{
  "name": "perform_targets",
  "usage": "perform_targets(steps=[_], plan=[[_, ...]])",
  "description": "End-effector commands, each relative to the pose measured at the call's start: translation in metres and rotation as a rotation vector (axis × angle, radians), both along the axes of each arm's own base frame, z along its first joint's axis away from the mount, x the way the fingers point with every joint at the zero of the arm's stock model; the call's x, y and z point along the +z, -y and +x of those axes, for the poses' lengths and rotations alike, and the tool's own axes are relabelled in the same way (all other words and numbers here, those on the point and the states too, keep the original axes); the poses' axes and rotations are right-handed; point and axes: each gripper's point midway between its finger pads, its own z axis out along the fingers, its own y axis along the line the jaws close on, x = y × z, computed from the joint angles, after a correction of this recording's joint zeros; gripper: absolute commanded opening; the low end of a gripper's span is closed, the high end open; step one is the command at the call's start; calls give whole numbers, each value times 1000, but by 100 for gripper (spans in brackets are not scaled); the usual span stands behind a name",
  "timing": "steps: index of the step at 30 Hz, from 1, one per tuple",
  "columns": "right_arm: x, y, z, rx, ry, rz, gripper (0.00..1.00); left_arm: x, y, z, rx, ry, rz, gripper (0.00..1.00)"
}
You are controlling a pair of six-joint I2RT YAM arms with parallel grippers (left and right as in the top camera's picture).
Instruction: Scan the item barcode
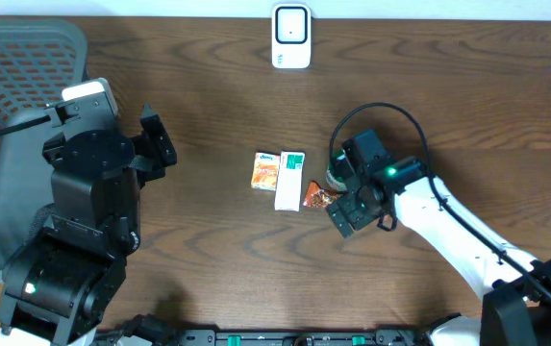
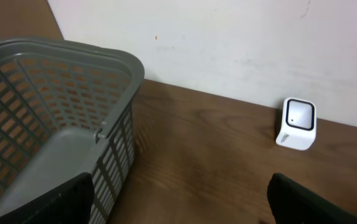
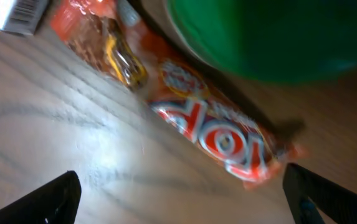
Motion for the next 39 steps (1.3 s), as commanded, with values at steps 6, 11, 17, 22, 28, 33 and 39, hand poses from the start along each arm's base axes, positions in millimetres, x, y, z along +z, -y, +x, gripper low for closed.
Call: perform_targets(steps=[6, 11, 17, 22, 28, 33, 39], plan=[[-5, -17, 16, 129, 102, 55, 99, -3, -3, -1, 15, -3, 4, 89], [-13, -12, 16, 116, 86, 42, 99, -3, -3, -1, 16, -3, 4, 89], [-40, -8, 9, 115, 3, 6, 99, -3, -3, -1, 15, -3, 4, 89], [-65, -8, 3, 99, -70, -5, 98, -3, -3, -1, 16, -3, 4, 89], [-75, -22, -17, 87, -183, 83, 68, -3, -3, -1, 15, -3, 4, 89], [-74, -26, -23, 2, -221, 108, 40, -3, -3, -1, 16, -3, 4, 89], [-74, -22, -37, -32, -282, 88, 34, -3, -3, -1, 16, -3, 4, 89]])
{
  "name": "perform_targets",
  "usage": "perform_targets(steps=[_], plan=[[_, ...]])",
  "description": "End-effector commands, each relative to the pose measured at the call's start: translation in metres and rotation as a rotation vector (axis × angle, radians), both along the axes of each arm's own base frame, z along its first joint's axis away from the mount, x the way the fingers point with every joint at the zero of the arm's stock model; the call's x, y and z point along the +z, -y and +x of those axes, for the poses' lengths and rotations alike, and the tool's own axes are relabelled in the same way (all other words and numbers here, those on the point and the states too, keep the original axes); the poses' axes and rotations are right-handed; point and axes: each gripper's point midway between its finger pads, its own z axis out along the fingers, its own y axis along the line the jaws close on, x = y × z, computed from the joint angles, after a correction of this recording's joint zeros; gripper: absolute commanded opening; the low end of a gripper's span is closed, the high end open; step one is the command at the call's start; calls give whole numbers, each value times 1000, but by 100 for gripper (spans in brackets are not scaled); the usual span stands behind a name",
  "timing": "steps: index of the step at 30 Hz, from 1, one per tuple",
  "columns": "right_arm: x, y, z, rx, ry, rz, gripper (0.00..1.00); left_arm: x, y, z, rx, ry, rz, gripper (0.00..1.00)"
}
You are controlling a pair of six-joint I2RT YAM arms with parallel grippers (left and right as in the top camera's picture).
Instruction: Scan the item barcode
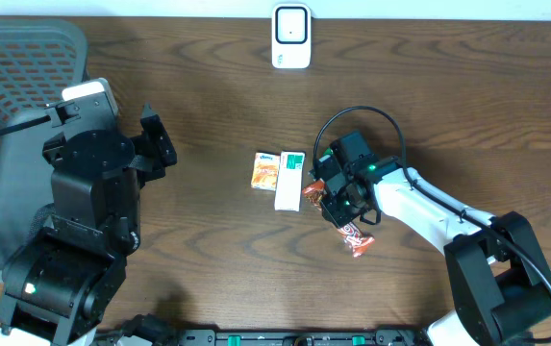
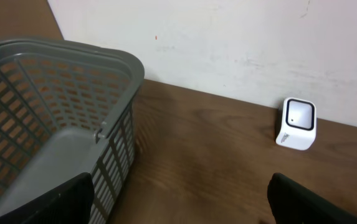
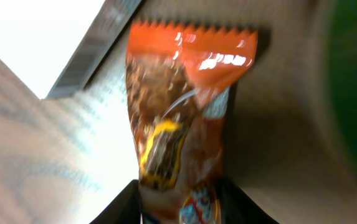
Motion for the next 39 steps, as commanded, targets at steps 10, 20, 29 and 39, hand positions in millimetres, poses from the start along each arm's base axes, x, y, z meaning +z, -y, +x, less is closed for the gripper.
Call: perform_targets(steps=[10, 20, 29, 39], plan=[[-14, -13, -62, -58, -314, 113, 7, -3, -3, -1, 15, -4, 4, 89], [28, -59, -69, -52, -451, 444, 1, -3, -3, -1, 15, -3, 4, 89], [153, -85, -51, 2, -615, 1211, 6, -3, -3, -1, 15, -4, 4, 89], [156, -74, -14, -57, -565, 1236, 1, -3, -3, -1, 15, -4, 4, 89]])
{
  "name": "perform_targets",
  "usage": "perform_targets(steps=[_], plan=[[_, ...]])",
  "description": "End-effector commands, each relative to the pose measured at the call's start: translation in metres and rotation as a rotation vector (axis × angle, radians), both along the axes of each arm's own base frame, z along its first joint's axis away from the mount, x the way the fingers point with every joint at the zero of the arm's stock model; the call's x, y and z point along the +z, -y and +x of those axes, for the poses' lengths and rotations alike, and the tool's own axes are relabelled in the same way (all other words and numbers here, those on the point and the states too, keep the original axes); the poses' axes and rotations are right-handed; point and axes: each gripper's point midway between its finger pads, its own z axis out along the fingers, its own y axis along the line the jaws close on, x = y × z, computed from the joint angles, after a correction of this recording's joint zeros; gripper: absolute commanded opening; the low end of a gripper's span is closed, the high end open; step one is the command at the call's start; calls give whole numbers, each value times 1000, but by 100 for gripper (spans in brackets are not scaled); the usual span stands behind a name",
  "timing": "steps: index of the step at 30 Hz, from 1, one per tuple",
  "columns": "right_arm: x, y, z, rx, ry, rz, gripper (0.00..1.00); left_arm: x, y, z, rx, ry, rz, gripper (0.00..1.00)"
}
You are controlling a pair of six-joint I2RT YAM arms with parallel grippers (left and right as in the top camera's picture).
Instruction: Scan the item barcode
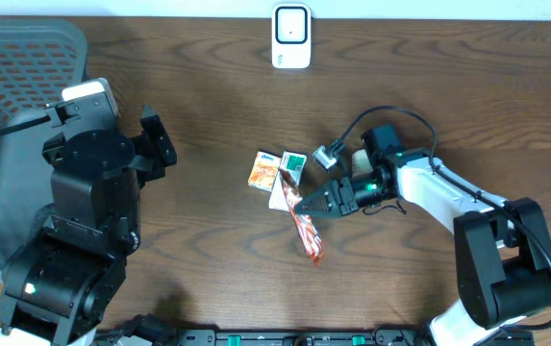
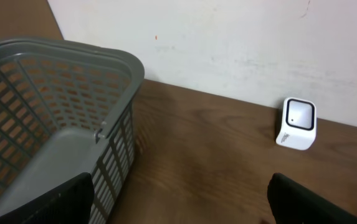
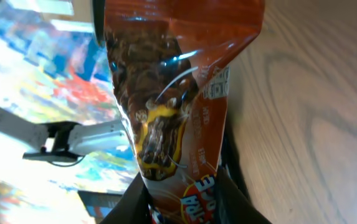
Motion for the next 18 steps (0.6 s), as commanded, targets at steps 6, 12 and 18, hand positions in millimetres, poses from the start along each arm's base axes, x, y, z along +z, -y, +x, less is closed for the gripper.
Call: perform_targets(steps=[6, 12, 18], plan=[[28, -4, 35, -4, 124, 117, 1, -3, -3, -1, 16, -3, 4, 89], [56, -13, 58, 21, 562, 237, 1, -3, -3, -1, 16, -3, 4, 89], [113, -26, 53, 64, 846, 335, 1, -3, -3, -1, 15, -3, 3, 89]])
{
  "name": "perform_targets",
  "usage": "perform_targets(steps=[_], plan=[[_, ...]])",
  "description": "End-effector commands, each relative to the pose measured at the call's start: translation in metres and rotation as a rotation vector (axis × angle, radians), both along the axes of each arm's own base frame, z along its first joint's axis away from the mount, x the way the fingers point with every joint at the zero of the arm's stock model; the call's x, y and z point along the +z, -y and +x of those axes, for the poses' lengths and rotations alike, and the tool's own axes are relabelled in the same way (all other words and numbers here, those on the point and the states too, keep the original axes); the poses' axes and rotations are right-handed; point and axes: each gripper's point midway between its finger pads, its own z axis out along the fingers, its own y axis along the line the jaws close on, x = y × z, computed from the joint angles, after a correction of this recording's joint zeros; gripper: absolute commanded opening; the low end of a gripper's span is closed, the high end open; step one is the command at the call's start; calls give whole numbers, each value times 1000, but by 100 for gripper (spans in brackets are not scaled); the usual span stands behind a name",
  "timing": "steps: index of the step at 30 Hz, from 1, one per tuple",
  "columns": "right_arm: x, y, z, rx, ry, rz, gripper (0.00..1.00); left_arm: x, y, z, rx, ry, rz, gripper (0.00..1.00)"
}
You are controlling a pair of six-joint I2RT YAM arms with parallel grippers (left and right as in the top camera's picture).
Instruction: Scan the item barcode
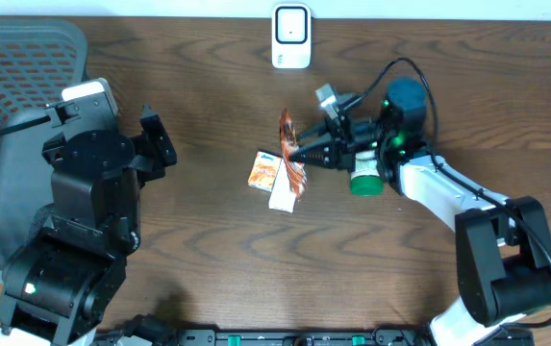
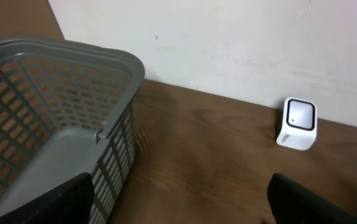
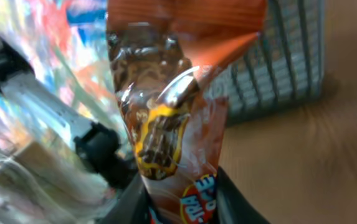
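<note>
An orange-brown snack wrapper [image 1: 288,154] [image 3: 179,112] hangs above the table with my right gripper [image 1: 301,152] [image 3: 182,208] shut on its lower end. The white barcode scanner [image 1: 291,37] [image 2: 298,123] stands at the table's far edge, beyond the wrapper. My left gripper [image 2: 178,214] stays at the left side, open and holding nothing, its dark fingers [image 2: 66,199] wide apart.
A small orange box [image 1: 265,171] and a white-green box [image 1: 283,192] lie just under the wrapper. A green-capped container [image 1: 364,181] stands beneath the right arm. The grey basket [image 1: 6,106] [image 2: 53,118] sits at the far left beside the left arm [image 1: 87,202].
My right gripper, still shut on the wrapper, has moved from near the table's middle front toward the far edge, closer to the scanner. The green-capped container now shows. The left arm is unchanged.
First my right gripper was open over the wrapper, which lay on the table by the green container. It was then shut on the wrapper beside the boxes. Later the wrapper hung lifted in front of the boxes, and now it is held nearer the scanner.
</note>
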Motion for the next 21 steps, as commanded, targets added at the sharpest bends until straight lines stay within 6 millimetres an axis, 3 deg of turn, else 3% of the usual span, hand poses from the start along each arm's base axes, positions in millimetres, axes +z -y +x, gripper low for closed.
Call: perform_targets(steps=[1, 5, 13, 17, 21], plan=[[24, -6, -18, 52, -88, -24, 1, -3, -3, -1, 13, -3, 2, 89], [51, -5, -33, 51, -93, -6, 1, -3, -3, -1, 13, -3, 2, 89], [47, -11, -45, 93, -171, -48, 1, -3, -3, -1, 13, -3, 2, 89], [20, -14, -36, 93, -359, -109, 1, -3, -3, -1, 13, -3, 2, 89], [-37, -20, -17, 33, -736, -214, 1, -3, -3, -1, 13, -3, 2, 89]])
